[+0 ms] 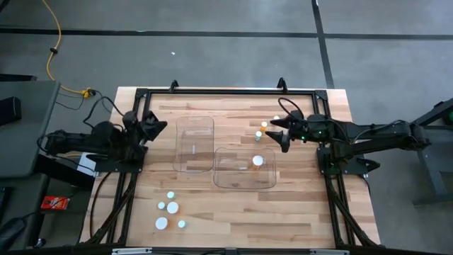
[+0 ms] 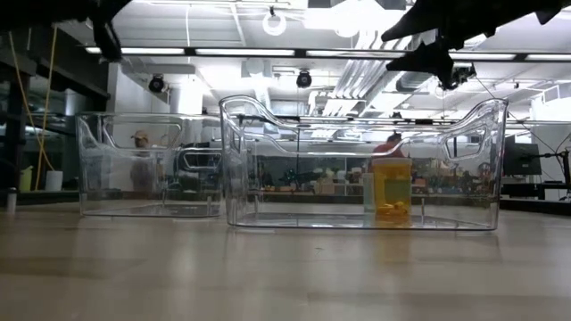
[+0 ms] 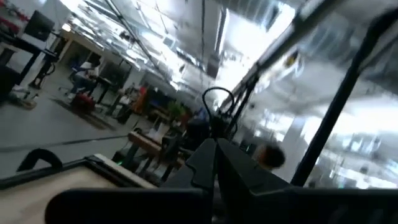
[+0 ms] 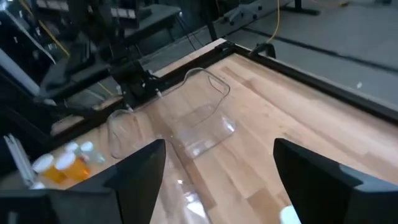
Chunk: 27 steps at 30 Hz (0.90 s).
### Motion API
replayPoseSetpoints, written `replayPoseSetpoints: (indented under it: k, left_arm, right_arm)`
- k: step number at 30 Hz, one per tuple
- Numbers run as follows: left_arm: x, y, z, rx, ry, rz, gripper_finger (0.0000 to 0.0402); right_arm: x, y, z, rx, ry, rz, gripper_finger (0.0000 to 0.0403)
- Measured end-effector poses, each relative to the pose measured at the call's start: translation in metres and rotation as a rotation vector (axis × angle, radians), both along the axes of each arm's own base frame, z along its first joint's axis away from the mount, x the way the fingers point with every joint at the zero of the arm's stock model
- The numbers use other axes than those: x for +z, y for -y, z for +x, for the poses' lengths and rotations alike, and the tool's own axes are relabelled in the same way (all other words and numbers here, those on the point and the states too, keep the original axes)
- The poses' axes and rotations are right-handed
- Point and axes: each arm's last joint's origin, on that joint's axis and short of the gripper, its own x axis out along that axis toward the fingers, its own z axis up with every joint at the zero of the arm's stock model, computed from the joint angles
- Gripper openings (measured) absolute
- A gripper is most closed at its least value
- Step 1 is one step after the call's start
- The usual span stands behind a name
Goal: Pick and place medicine bottles into bin by pill shape (circle, oval)
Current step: Put the top orange capsule bottle into the right transparent bin
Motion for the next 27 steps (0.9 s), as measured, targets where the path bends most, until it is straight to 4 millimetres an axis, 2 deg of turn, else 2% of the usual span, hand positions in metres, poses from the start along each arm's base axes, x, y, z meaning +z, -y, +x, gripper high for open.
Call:
replayPoseSetpoints:
  k: [3, 6, 9, 13, 21, 27]
  left_arm:
    - [0.026, 0.000, 0.007, -0.005, -0.101, 0.067, 0.0012]
    - [0.052, 0.001, 0.013, -0.029, -0.211, 0.107, 0.0034]
    - [0.074, 0.002, 0.020, -0.078, -0.297, 0.159, 0.0070]
    - [0.095, 0.003, 0.029, -0.116, -0.320, 0.188, 0.0135]
    - [0.101, 0.007, 0.048, -0.294, -0.364, 0.188, 0.0264]
    - [0.109, 0.011, 0.061, -0.416, -0.516, 0.159, 0.0316]
  right_arm:
    - [0.000, 0.000, 0.000, 0.008, -0.010, -0.033, 0.0291]
    - [0.001, 0.000, 0.000, -0.006, 0.012, 0.011, 0.0291]
    - [0.002, 0.000, 0.001, -0.017, 0.035, 0.046, 0.0291]
    - [0.005, 0.000, 0.001, -0.033, 0.075, 0.084, 0.0291]
    - [0.008, 0.001, 0.002, -0.091, 0.139, 0.153, 0.0291]
    - [0.010, 0.001, 0.002, -0.087, 0.159, 0.147, 0.0291]
